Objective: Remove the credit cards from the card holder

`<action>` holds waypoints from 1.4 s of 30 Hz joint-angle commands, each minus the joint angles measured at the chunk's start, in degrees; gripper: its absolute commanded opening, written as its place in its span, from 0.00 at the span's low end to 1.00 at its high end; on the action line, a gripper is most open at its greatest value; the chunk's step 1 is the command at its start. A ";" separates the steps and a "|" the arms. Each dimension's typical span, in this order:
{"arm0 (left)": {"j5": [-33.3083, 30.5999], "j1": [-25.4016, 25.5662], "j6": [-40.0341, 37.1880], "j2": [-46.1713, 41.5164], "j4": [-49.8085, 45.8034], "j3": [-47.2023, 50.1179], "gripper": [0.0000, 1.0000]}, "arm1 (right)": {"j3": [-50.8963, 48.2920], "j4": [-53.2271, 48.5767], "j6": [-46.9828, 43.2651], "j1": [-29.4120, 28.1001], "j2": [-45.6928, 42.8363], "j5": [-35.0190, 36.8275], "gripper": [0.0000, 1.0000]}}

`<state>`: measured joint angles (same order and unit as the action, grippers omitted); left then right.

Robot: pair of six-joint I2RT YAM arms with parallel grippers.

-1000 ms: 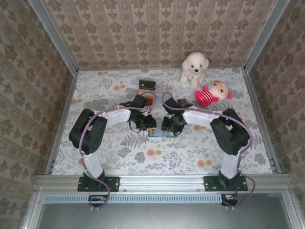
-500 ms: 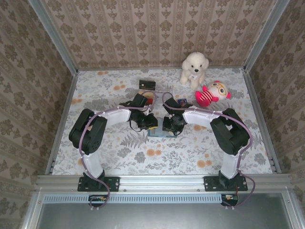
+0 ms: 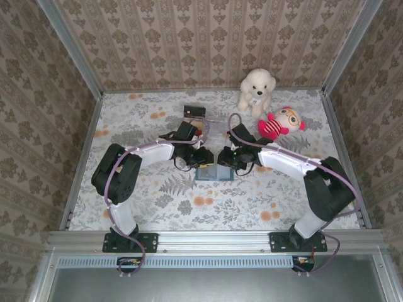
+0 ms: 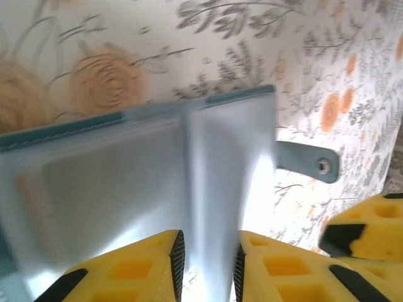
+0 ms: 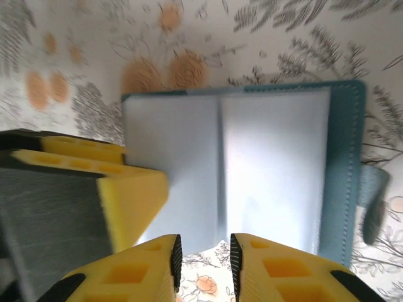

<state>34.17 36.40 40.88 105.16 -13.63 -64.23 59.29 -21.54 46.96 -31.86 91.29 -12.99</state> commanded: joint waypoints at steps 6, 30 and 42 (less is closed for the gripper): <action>1.07 3.66 1.23 4.76 1.18 -6.71 0.35 | -6.25 1.06 3.98 2.71 -8.02 5.78 0.34; -3.54 4.98 -0.74 8.01 -3.68 -8.74 0.24 | -5.46 2.92 3.75 2.71 -3.29 3.13 0.23; -2.49 -0.26 -1.10 0.81 -5.15 -5.37 0.17 | 1.84 -1.17 1.73 -0.40 6.08 0.32 0.15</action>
<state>31.68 38.06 40.29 110.41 -16.93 -71.22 59.11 -19.79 49.63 -31.94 95.79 -11.55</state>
